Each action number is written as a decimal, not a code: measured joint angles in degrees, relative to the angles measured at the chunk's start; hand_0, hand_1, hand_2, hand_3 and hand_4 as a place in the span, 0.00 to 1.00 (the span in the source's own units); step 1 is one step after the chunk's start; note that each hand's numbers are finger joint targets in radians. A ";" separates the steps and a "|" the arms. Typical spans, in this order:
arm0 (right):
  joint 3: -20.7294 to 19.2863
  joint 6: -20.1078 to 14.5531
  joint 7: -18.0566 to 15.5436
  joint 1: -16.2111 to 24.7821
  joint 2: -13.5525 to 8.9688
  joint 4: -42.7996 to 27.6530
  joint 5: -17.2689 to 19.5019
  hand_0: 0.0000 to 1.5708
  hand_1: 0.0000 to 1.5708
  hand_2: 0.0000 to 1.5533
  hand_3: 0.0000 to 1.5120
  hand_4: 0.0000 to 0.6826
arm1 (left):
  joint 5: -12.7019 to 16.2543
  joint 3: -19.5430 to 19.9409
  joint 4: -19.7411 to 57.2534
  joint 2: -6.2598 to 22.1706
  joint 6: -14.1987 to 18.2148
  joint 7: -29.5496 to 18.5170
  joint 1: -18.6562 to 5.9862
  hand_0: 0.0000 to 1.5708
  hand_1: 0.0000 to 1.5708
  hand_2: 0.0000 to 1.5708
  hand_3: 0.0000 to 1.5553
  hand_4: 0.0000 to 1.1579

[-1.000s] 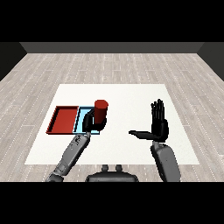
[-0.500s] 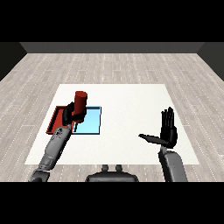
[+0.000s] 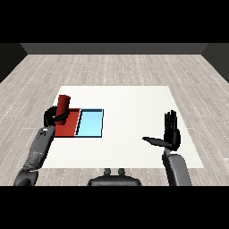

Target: Pick the red can and put it in the red box

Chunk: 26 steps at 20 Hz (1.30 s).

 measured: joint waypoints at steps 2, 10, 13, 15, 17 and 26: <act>0.08 0.10 -0.59 -0.54 0.11 1.12 0.71 0.00 0.00 0.00 0.00 0.00 | -0.93 0.99 6.84 0.49 -0.38 -0.61 -3.08 1.00 1.00 0.96 0.91 0.89; 1.81 -1.29 -2.73 -4.25 1.25 7.52 5.74 0.00 0.00 0.00 0.00 0.00 | -5.23 1.40 29.06 -2.20 -0.03 -4.14 -9.65 0.30 0.30 0.33 0.05 0.67; 1.05 -0.76 -3.88 -6.03 1.23 10.86 5.80 0.00 0.00 0.00 0.00 0.00 | -5.71 1.97 34.40 -3.62 -0.03 -4.93 -10.77 0.86 0.86 0.87 0.82 0.81; 1.30 -1.52 -3.98 -6.25 1.58 11.56 6.89 0.00 0.00 0.00 0.00 0.00 | -5.45 2.78 36.84 -4.17 -1.14 -6.72 -11.09 0.20 0.20 0.32 0.27 0.62; 1.16 -1.36 -4.78 -6.01 1.50 12.05 7.14 0.00 0.00 0.00 0.00 0.00 | -6.36 2.14 38.97 -4.06 -3.73 -7.28 -11.23 0.00 0.00 0.00 0.00 0.37; -0.26 0.92 -8.02 -5.97 1.80 13.86 5.65 0.00 0.00 0.00 0.00 0.00 | -11.09 -1.04 44.24 -1.16 -6.52 -3.47 -15.37 0.00 0.00 0.00 0.00 0.00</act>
